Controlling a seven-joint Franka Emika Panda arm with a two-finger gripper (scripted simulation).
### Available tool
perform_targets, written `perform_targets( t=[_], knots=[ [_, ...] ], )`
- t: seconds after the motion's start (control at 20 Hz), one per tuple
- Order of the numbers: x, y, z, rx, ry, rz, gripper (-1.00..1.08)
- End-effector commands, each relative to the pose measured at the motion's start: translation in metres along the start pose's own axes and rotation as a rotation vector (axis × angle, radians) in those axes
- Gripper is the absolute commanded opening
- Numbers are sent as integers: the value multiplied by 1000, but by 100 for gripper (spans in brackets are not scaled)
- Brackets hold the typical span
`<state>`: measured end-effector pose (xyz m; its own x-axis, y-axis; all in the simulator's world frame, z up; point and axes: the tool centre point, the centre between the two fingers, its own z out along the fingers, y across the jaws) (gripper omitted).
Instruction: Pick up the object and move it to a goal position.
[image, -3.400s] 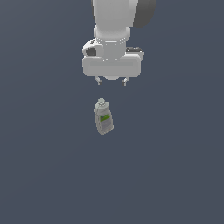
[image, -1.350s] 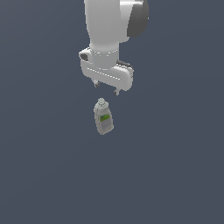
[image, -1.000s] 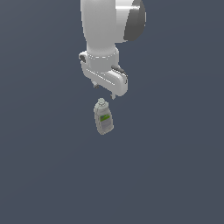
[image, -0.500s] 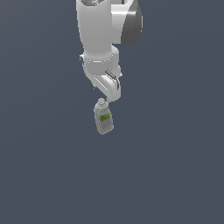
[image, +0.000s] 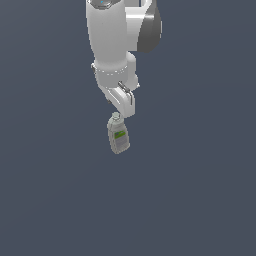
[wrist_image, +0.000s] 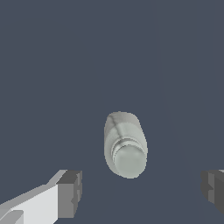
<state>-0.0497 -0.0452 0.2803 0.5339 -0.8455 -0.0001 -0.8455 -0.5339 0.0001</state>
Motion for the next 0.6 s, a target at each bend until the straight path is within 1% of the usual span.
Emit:
perform_targets(
  t=[0.0, 0.2, 0.55],
  knots=[
    [0, 0, 1, 0, 0, 0, 100],
    [0, 0, 11, 0, 0, 1, 100],
    [-1, 1, 42, 0, 0, 4, 100]
  ],
)
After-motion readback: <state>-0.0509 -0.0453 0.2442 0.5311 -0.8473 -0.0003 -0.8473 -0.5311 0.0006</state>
